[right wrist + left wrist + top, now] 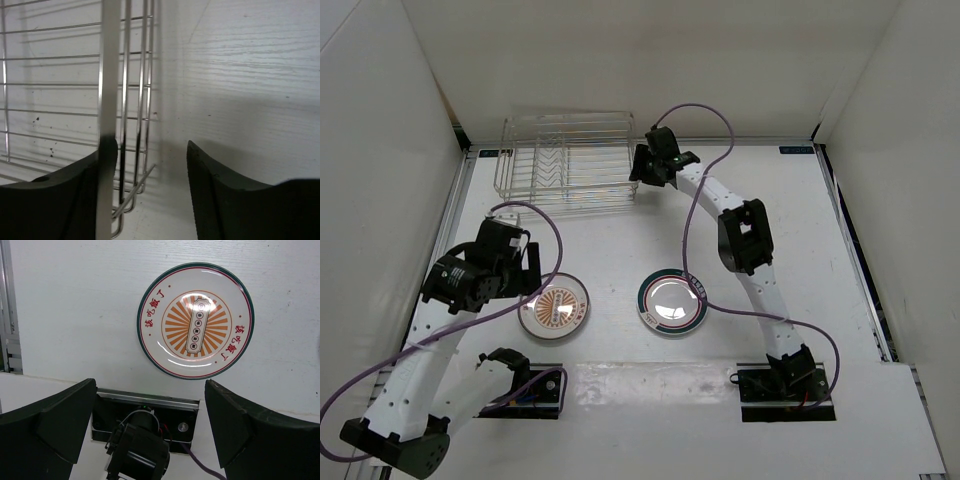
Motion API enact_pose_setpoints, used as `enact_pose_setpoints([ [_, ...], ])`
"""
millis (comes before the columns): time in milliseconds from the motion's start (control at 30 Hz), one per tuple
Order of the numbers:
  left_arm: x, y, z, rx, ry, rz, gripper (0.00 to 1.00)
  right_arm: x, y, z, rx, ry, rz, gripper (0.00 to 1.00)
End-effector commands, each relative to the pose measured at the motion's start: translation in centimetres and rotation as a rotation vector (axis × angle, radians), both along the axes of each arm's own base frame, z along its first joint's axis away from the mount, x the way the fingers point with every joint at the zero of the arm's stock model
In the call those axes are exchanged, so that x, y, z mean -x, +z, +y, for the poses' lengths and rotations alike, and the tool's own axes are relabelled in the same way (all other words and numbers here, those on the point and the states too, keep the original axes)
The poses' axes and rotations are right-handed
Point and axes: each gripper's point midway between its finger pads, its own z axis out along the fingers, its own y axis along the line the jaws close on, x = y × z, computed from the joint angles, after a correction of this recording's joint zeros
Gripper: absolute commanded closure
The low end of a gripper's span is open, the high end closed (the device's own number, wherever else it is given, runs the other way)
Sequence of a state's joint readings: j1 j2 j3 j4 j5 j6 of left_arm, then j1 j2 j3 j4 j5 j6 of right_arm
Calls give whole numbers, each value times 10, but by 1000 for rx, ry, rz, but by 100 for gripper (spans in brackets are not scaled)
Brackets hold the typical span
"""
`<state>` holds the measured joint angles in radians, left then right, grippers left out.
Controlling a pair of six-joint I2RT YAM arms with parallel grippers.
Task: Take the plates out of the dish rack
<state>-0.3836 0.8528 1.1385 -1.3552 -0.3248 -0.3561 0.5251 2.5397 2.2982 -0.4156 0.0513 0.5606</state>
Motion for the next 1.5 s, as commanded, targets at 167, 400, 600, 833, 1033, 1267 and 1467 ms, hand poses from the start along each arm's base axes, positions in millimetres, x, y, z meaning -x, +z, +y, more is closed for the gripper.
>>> enact_pose_setpoints([
  [167,58,-7,27,-124,-7,242,0,17,34,24,16,165,-94,83],
  [400,58,-6,27,-112,8,229,0,26,71,21,125,129,-187,100],
  [600,58,-5,27,-101,15,207,0,38,103,19,181,72,-246,100],
  [833,60,-6,23,-65,24,192,0,49,134,35,181,87,-328,100],
  [1033,63,-8,23,-46,35,173,0,48,170,43,135,53,-390,100],
  [1267,62,-11,23,-34,39,146,0,74,175,18,122,21,-322,97],
  [1467,65,-21,16,8,24,146,0,95,165,-2,117,-64,-247,19],
])
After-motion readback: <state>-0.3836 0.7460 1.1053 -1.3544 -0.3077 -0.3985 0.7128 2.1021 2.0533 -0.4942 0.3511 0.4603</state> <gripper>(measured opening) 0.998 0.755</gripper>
